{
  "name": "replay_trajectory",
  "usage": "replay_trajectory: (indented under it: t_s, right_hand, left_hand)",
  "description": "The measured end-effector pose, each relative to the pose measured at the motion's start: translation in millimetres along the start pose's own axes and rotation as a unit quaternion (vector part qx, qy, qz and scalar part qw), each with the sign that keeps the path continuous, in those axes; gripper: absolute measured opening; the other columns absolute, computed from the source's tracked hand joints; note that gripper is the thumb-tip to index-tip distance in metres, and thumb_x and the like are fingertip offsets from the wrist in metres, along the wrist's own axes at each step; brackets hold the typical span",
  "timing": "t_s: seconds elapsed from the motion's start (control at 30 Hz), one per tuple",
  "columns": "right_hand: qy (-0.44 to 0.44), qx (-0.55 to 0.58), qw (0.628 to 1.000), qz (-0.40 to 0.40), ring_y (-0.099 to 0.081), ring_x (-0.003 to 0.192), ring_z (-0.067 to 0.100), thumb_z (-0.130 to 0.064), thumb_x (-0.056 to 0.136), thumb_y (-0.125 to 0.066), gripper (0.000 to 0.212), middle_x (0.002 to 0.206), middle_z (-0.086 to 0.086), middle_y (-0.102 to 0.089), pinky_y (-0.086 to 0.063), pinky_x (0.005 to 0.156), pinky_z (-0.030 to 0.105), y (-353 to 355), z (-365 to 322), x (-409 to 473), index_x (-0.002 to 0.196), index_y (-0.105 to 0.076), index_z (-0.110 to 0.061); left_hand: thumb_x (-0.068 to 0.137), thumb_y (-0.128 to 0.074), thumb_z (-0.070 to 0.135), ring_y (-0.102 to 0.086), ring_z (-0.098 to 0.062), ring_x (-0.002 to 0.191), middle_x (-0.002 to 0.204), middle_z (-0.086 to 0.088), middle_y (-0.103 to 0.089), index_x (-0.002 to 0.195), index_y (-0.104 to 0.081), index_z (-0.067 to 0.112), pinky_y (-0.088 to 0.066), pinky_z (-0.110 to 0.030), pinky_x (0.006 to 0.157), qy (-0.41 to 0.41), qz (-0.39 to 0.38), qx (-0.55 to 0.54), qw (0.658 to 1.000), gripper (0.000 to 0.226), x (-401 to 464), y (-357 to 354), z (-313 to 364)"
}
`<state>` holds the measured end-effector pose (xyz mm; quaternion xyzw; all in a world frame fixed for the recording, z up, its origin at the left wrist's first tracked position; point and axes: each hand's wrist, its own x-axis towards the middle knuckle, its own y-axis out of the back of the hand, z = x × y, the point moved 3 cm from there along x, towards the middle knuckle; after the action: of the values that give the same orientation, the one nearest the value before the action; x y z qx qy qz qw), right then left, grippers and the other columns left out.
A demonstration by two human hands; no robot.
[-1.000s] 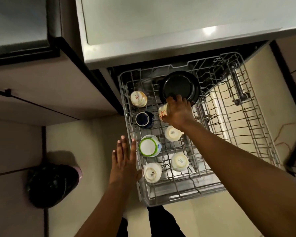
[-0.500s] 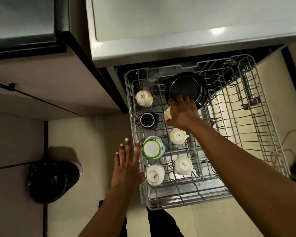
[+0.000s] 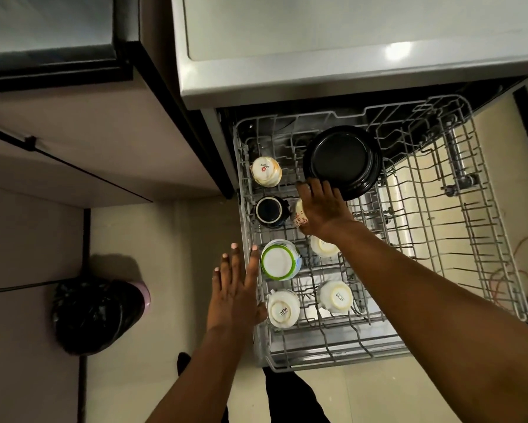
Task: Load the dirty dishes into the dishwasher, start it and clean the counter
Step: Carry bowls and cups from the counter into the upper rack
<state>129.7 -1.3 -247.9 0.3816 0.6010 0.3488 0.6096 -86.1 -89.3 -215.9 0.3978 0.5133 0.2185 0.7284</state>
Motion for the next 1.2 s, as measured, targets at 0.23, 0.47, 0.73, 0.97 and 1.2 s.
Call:
replay_trajectory:
  t_s: [0.23,0.47,0.73,0.97,1.2]
  right_hand:
    - [-0.073,0.322,0.939,0.100,-0.001,0.148,0.029,-0.053,0.079,-0.071,0.096,0.160,0.007,-0.005,-0.005,0.113,0.058,23,18,-22,0.152,-0.016,-0.024]
    - [-0.184,0.300,0.905,0.240,-0.045,0.124,0.036,-0.035,0.090,-0.054,0.050,0.136,0.015,-0.047,-0.035,0.101,0.055,25,38,-72,0.134,-0.048,-0.012]
    - [-0.189,0.266,0.903,0.279,-0.050,0.116,0.035,-0.016,0.088,-0.059,0.037,0.127,0.013,-0.053,-0.040,0.095,0.053,32,-12,-128,0.125,-0.054,-0.009]
    - [-0.089,0.237,0.920,0.300,-0.054,0.106,0.036,-0.008,0.083,-0.064,0.034,0.116,0.010,-0.059,-0.044,0.089,0.052,73,-124,-160,0.116,-0.060,-0.012]
    - [0.070,0.199,0.923,0.322,-0.061,0.098,0.031,-0.032,0.082,-0.047,0.040,0.111,0.006,-0.061,-0.050,0.078,0.043,161,-262,-153,0.114,-0.062,-0.014]
  left_hand:
    - [0.084,-0.060,0.041,0.010,-0.034,0.146,0.155,-0.016,0.025,0.131,0.042,0.025,-0.004,-0.043,0.118,-0.006,0.001,-0.006,1.000,0.113,0,-1,-2]
    - [0.087,-0.043,0.066,0.004,-0.036,0.145,0.155,-0.019,0.022,0.149,0.020,0.024,-0.006,-0.048,0.116,-0.045,0.032,0.008,0.998,0.097,-3,5,-6]
    - [0.095,-0.037,0.056,-0.004,-0.036,0.145,0.157,-0.020,0.013,0.152,0.003,0.021,-0.012,-0.046,0.117,-0.072,0.119,-0.012,0.990,0.078,-41,38,-36]
    - [0.097,-0.043,0.030,-0.034,-0.032,0.133,0.151,-0.015,-0.029,0.137,-0.039,0.013,-0.029,-0.040,0.109,-0.067,0.196,-0.025,0.978,0.043,-96,104,-107]
    - [0.095,-0.044,0.025,-0.053,-0.025,0.107,0.113,-0.004,-0.060,0.110,-0.053,0.015,-0.043,-0.037,0.089,-0.042,0.303,-0.029,0.951,0.021,-174,201,-226]
